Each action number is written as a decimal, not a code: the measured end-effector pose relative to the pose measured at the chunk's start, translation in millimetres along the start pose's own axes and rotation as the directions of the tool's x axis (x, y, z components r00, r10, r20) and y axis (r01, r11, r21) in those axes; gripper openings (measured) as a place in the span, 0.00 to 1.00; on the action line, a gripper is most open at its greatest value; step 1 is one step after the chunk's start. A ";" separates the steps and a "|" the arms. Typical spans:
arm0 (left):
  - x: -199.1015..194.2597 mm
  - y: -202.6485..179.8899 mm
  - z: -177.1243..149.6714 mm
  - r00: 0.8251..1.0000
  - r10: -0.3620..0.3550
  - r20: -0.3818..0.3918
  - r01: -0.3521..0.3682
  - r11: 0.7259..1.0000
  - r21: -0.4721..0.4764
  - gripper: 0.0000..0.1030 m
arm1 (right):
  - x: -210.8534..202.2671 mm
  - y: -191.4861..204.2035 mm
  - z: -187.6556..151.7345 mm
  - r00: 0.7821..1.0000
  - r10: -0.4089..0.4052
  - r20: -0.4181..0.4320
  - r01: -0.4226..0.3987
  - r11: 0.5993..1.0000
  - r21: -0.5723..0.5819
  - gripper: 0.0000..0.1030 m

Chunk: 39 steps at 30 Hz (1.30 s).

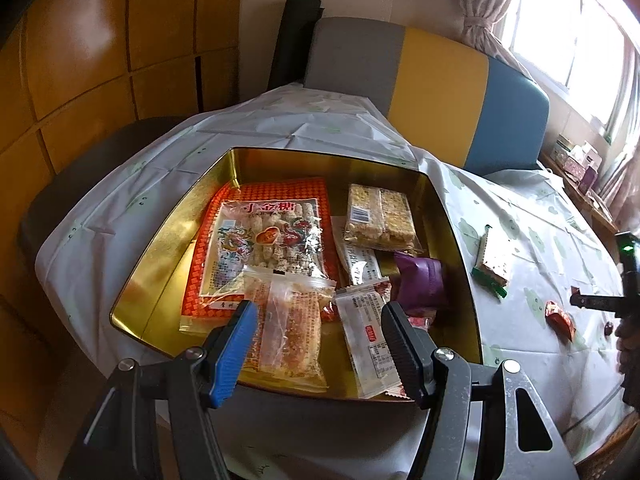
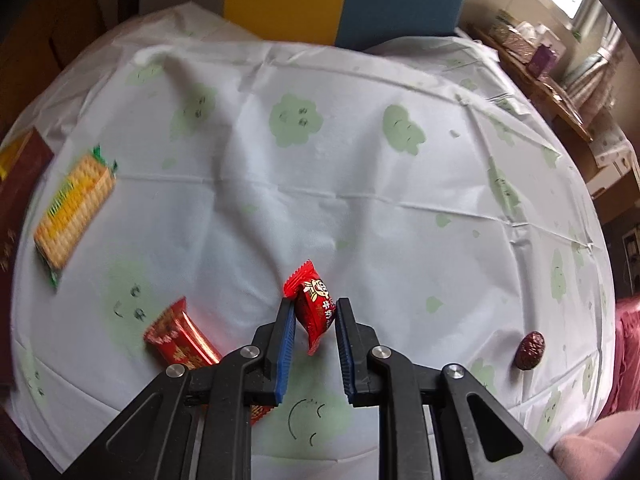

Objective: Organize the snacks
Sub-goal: 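Carry the red candy into the gold tray and open the right gripper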

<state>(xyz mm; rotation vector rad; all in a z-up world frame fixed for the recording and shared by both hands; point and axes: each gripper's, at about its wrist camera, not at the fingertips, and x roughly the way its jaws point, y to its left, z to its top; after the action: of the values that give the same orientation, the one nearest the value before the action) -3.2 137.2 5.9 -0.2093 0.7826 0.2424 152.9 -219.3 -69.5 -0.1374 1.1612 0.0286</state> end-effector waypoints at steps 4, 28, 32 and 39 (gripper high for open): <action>1.0 4.0 0.3 1.000 0.003 0.000 -0.003 1.000 -0.011 0.63 | -21.3 10.1 5.0 0.997 0.054 0.057 -0.054 0.999 0.002 0.19; 5.5 34.8 5.2 0.997 0.077 0.009 -0.076 0.992 -0.097 0.63 | -86.8 293.8 -18.0 0.853 0.522 -0.007 -0.469 0.760 -0.450 0.22; 7.1 35.7 5.6 0.997 0.079 0.006 -0.078 0.992 -0.099 0.63 | -84.3 300.8 -22.8 0.857 0.516 -0.005 -0.461 0.762 -0.454 0.32; 6.5 33.2 4.4 0.997 0.077 0.006 -0.076 0.993 -0.092 0.63 | -88.4 279.6 -24.6 0.849 0.528 0.033 -0.467 0.777 -0.421 0.32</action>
<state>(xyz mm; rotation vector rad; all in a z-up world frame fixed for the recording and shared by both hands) -5.5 170.9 1.1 -0.2642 0.7711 0.3523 69.0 59.1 -24.2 -0.1800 0.9989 0.7477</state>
